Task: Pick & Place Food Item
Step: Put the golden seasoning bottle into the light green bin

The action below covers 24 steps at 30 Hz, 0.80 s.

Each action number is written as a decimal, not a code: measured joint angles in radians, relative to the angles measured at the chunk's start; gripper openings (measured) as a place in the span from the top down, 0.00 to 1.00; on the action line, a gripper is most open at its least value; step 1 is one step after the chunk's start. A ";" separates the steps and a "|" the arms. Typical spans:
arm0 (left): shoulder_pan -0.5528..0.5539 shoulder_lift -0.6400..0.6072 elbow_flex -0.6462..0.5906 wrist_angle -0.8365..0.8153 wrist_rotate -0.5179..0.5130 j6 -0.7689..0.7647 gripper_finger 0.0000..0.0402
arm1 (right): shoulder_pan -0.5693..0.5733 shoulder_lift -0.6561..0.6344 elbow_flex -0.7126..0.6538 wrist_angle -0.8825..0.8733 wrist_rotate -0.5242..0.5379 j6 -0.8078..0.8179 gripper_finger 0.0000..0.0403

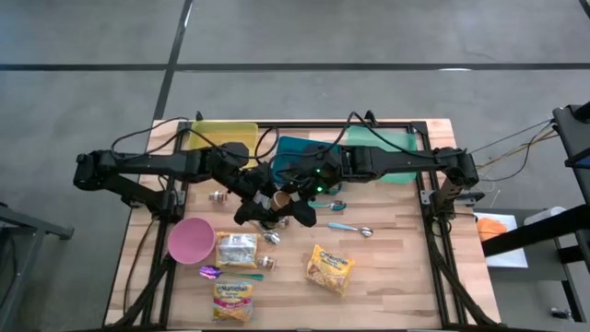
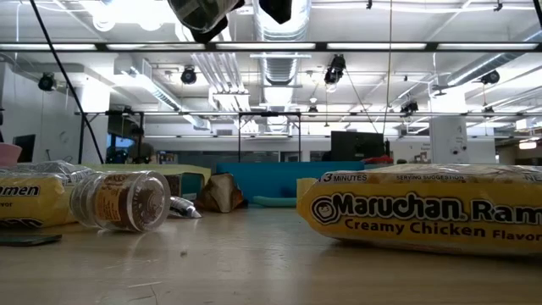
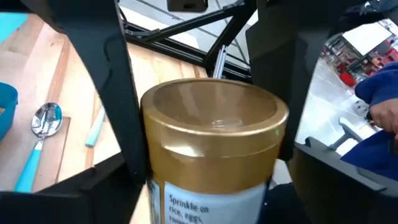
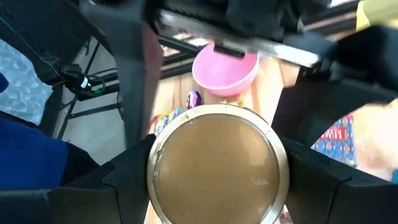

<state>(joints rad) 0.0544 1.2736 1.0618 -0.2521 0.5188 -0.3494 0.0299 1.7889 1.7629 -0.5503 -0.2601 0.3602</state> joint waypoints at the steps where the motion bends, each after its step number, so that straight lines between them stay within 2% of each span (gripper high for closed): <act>1: 0.000 0.000 0.000 0.000 -0.002 -0.002 0.04 | 0.000 0.000 0.000 -0.010 0.000 0.009 0.33; 7: 0.009 -0.002 0.000 -0.002 -0.006 -0.003 0.06 | 0.001 -0.004 0.000 -0.045 0.005 0.052 0.33; 12: 0.045 -0.042 0.000 -0.042 -0.012 -0.001 0.10 | -0.001 -0.013 0.000 -0.111 0.080 0.134 0.33; 17: 0.101 -0.144 0.000 -0.101 0.000 -0.015 0.10 | -0.020 -0.045 -0.004 -0.211 0.195 0.203 0.33; 24: 0.116 -0.273 -0.003 -0.140 -0.181 -0.025 0.10 | -0.074 -0.121 0.000 -0.333 0.277 0.213 0.33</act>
<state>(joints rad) 0.1701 1.0006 1.0590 -0.3916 0.3374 -0.3745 -0.0437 1.6684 1.7626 -0.8835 0.0174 0.5728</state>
